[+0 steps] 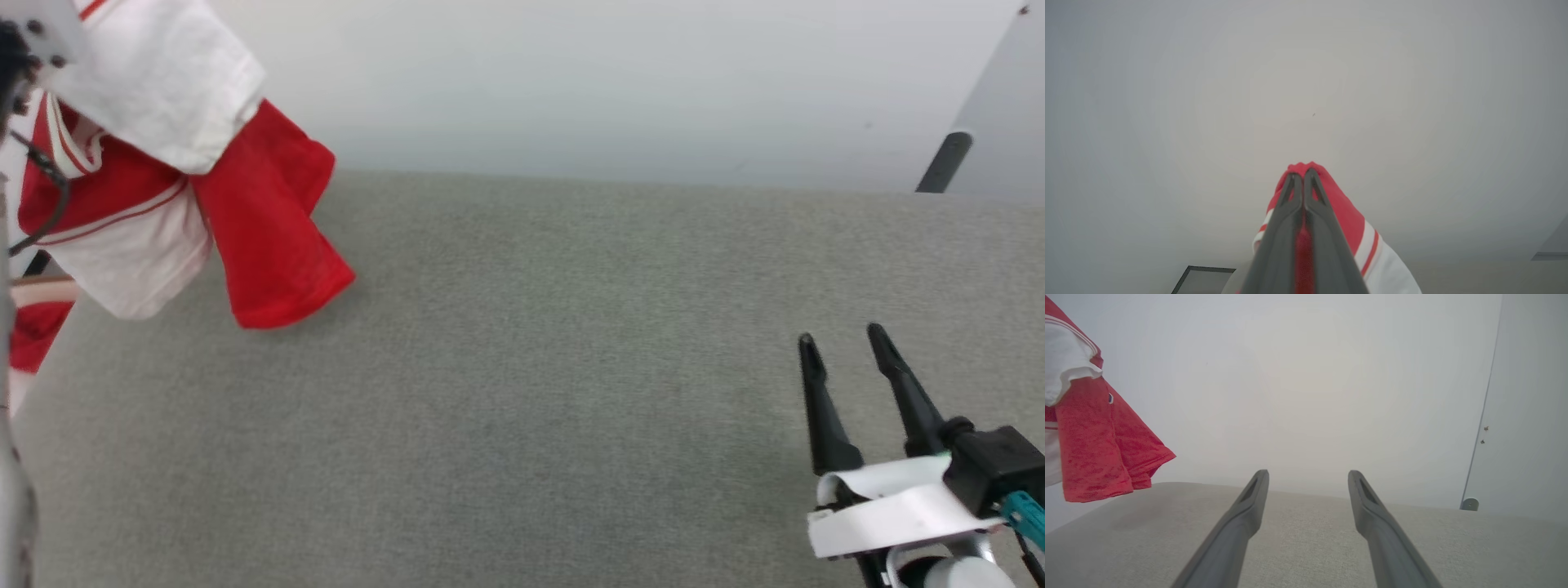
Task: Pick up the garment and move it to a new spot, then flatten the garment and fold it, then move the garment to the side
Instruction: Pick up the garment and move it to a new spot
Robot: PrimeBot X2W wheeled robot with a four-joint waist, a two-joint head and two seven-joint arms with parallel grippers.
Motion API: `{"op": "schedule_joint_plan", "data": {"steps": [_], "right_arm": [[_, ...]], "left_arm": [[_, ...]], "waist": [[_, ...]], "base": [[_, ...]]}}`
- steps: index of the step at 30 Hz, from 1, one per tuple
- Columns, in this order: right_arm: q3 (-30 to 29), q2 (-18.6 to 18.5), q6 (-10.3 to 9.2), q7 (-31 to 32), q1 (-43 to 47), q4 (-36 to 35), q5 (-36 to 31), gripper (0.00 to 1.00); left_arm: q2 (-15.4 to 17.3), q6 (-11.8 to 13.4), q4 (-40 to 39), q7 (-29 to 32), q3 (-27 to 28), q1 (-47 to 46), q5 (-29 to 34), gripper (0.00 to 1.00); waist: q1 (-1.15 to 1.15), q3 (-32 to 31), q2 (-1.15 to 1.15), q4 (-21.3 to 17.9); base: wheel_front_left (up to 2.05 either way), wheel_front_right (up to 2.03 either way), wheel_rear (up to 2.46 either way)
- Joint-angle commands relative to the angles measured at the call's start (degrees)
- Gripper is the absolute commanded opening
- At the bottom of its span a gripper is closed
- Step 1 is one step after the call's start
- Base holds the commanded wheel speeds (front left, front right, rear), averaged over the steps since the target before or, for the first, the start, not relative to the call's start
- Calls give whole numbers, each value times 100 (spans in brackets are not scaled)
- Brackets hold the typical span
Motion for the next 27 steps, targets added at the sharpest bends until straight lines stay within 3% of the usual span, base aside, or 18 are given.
{"op": "schedule_joint_plan", "data": {"steps": [1,5,10,21,27], "right_arm": [[-110,0,2,-14,82,-23,-57,100],[-319,8,2,-4,145,-59,-110,100],[-669,3,2,15,216,-138,-171,100],[-1328,-21,2,30,308,-320,-323,100],[-1547,10,2,-10,260,-297,-379,100]], "left_arm": [[-60,-15,-143,100,-29,148,-81,0],[-162,32,-549,419,-69,338,-214,0],[-349,393,-1431,1004,-71,942,-366,0],[-788,1786,-3882,2429,-182,2602,-449,0],[-1077,2228,-4866,3062,-540,3287,-421,0]], "waist": [[0,-84,0,-125],[0,-103,0,-254],[0,-78,0,-522],[0,160,0,-1128],[0,323,0,-1426]], "base": [[0,0,0],[0,0,0],[0,0,0],[0,0,0],[0,0,0]]}}
